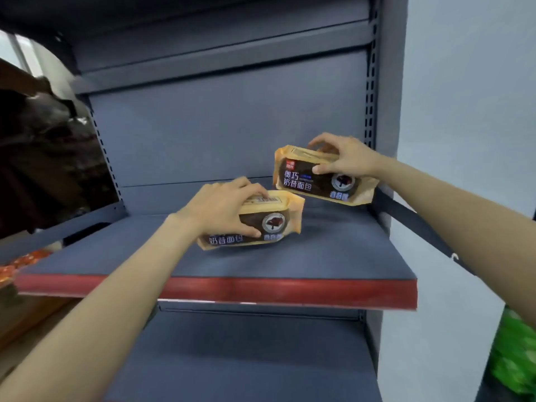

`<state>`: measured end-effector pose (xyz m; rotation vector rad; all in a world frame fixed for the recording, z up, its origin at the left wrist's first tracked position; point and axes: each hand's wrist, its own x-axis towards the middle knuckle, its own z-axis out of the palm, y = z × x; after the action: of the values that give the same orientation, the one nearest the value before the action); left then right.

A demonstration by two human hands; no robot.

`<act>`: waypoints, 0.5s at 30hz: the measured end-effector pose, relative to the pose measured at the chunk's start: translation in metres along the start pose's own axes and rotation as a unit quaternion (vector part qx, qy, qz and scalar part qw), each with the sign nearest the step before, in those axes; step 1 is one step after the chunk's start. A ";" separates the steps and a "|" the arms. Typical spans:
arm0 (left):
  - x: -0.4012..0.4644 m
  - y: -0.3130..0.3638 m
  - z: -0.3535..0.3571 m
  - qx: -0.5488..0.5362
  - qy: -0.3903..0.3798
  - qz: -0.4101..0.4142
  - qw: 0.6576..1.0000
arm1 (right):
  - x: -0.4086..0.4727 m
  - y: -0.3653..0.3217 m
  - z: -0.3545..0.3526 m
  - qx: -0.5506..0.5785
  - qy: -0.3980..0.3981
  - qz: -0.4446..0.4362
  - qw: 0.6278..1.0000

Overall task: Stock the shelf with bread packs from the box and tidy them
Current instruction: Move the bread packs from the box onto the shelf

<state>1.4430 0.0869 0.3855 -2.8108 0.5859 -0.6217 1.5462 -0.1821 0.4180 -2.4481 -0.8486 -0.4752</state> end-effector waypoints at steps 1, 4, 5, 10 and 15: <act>0.004 -0.002 0.005 -0.002 -0.012 0.005 1.000 | 0.010 0.006 0.003 -0.023 -0.012 -0.003 1.000; 0.015 -0.005 0.017 -0.025 -0.037 0.010 0.999 | 0.032 0.016 0.015 -0.099 -0.068 -0.031 0.992; 0.018 -0.004 0.020 -0.035 -0.039 0.008 0.999 | 0.035 0.019 0.020 -0.148 -0.092 -0.040 0.984; 0.046 0.010 0.029 -0.064 -0.037 0.027 0.997 | 0.032 0.040 0.033 -0.266 -0.178 -0.016 0.947; 0.085 0.032 0.038 -0.112 -0.025 0.049 0.992 | 0.011 0.035 -0.008 -0.116 -0.074 -0.017 0.990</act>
<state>1.5196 0.0262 0.3729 -2.9698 0.8253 -0.4926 1.5763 -0.2049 0.4175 -2.7121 -0.9441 -0.4301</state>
